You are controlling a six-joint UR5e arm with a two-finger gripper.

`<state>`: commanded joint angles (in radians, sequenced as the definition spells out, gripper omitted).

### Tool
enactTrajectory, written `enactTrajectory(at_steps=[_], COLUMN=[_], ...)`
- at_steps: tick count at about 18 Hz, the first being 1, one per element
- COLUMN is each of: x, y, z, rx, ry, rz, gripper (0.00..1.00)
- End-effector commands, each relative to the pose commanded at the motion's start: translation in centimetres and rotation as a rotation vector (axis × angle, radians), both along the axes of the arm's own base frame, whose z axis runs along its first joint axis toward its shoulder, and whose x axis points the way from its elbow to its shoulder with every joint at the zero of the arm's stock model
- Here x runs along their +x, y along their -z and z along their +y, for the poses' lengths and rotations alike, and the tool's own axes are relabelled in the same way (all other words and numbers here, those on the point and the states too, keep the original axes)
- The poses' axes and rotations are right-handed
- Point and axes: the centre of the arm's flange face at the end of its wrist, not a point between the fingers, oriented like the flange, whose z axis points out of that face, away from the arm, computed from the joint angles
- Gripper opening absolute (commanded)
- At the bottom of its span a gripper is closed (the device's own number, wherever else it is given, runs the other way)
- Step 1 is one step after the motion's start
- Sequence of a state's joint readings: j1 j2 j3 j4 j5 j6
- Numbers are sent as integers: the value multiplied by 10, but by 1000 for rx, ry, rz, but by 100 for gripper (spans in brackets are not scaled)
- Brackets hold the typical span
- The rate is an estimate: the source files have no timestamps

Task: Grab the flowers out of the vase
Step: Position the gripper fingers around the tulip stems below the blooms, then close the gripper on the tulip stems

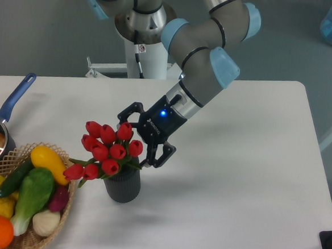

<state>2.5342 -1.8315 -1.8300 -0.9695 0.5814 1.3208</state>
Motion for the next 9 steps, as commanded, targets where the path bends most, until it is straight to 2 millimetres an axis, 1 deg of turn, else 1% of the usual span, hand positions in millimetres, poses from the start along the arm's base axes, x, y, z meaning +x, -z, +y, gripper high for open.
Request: enactTrajectory(at_steps=[1, 4, 5, 6, 7, 8, 9], x=[5, 6, 6, 7, 7, 7, 6], y=[1, 4, 4, 5, 7, 7, 7], z=[4, 6, 6, 6, 6, 6, 6], rx=[1, 1, 0, -4, -5, -4, -6], ry=[12, 16, 16, 13, 13, 14, 12], rz=[-1, -4, -6, -11, -13, -12, -14], gripper=[100, 100, 96, 83, 78, 77, 71])
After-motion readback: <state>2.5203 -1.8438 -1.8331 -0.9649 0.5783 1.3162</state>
